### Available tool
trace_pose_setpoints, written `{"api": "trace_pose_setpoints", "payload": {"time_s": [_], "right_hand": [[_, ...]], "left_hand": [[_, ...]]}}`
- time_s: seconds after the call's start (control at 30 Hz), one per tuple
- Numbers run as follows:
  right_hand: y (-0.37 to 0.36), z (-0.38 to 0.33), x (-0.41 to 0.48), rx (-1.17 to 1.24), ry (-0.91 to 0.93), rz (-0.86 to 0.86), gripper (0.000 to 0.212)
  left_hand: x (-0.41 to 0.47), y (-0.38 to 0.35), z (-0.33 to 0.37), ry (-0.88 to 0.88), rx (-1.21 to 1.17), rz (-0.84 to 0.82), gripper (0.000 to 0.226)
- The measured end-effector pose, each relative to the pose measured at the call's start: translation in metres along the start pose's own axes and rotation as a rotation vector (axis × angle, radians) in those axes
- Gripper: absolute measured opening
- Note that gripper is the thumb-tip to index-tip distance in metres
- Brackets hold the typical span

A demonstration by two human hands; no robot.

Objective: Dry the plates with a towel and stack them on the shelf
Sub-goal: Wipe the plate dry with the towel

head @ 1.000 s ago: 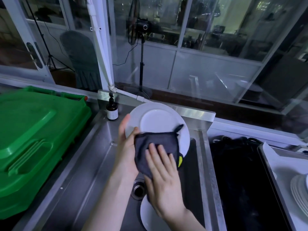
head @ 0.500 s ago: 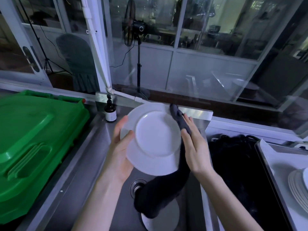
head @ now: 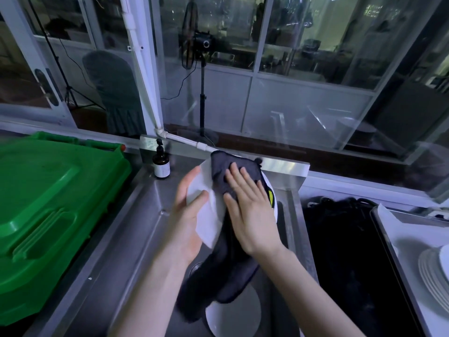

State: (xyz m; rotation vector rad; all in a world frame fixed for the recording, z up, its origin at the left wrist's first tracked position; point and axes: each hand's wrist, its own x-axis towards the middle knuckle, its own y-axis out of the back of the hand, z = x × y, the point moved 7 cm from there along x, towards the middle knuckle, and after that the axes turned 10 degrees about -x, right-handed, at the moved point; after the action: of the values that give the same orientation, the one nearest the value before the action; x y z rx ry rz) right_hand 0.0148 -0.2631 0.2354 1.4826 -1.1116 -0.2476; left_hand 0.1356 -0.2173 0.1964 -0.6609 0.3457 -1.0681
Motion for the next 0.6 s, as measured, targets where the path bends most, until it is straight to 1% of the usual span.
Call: {"api": "trace_pose_setpoints", "payload": {"time_s": [0.07, 0.17, 0.27, 0.33, 0.4, 0.47, 0.53, 0.6], "right_hand": [[0.0, 0.015, 0.012, 0.058, -0.09, 0.006, 0.046], [0.0, 0.04, 0.02, 0.203, -0.246, -0.015, 0.045], [0.0, 0.056, 0.003, 0.351, -0.301, -0.029, 0.045], [0.002, 0.063, -0.021, 0.417, -0.335, 0.012, 0.045], [0.003, 0.06, -0.048, 0.43, -0.308, 0.091, 0.044], [0.0, 0.045, -0.074, 0.356, -0.209, 0.151, 0.05], [-0.007, 0.026, -0.092, 0.249, -0.111, 0.162, 0.057], [-0.011, 0.012, -0.102, 0.214, -0.015, 0.163, 0.057]], "left_hand": [[-0.003, 0.003, 0.0, -0.009, 0.033, 0.014, 0.047], [-0.005, 0.012, -0.006, 0.024, 0.005, 0.057, 0.043], [-0.002, 0.02, -0.009, 0.063, -0.111, 0.081, 0.047], [0.002, 0.022, -0.009, 0.067, -0.13, 0.081, 0.051], [0.006, 0.023, -0.008, 0.049, -0.15, 0.094, 0.053], [0.01, 0.02, -0.008, 0.033, -0.19, 0.105, 0.052], [0.014, 0.016, -0.011, 0.026, -0.206, 0.129, 0.048], [0.017, 0.012, -0.017, 0.056, -0.197, 0.173, 0.043]]}}
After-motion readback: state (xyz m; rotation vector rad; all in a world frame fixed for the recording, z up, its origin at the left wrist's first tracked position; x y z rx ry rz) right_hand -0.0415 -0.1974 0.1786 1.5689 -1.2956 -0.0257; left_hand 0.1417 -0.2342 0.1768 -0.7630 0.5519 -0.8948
